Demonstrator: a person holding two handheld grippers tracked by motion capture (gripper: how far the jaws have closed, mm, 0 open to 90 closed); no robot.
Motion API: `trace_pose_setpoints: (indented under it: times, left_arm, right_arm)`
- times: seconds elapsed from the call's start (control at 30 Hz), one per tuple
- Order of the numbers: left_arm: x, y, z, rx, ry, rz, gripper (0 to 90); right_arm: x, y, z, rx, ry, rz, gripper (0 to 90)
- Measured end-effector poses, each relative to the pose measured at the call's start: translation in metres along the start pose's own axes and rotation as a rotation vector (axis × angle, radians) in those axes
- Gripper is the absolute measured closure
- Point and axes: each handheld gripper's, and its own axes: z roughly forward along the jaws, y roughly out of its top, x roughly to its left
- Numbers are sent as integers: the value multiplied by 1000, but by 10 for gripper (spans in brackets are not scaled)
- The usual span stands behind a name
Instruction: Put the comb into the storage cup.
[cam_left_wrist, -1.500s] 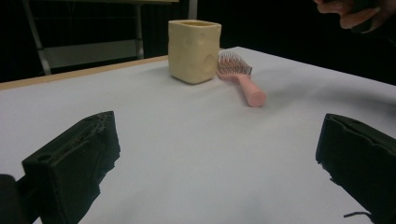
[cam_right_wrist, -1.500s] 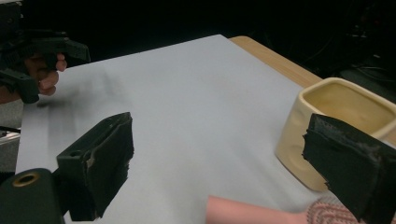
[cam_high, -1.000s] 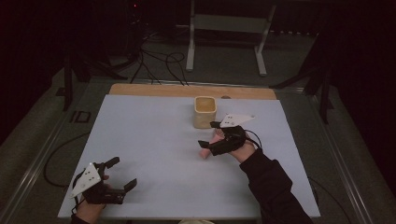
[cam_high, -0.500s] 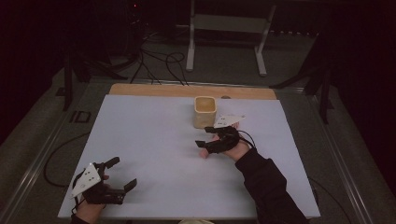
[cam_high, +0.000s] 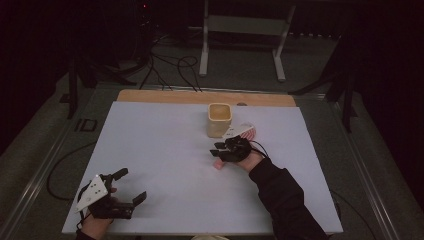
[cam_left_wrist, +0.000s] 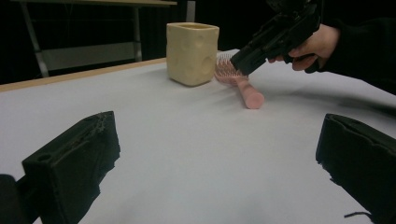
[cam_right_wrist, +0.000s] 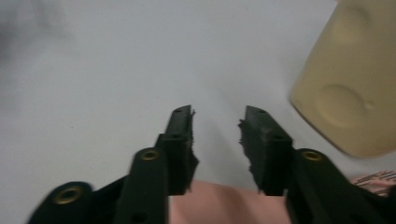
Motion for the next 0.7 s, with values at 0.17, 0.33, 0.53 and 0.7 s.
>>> trace_pose_setpoints:
  times: [0.17, 0.33, 0.53, 0.7]
  left_arm:
    - [-1, 0, 0, -3, -1, 3, 1]
    - [0, 0, 0, -1, -4, 0, 1]
    - [0, 0, 1, 0, -5, 2, 2]
    - [0, 0, 1, 1, -5, 1, 2]
  right_arm:
    - [1, -1, 8, 61, -1, 1, 808]
    - [1, -2, 14, 101, -18, 3, 897]
    - [0, -3, 19, 122, -22, 15, 900]
    - [1, -4, 23, 151, -22, 21, 900]
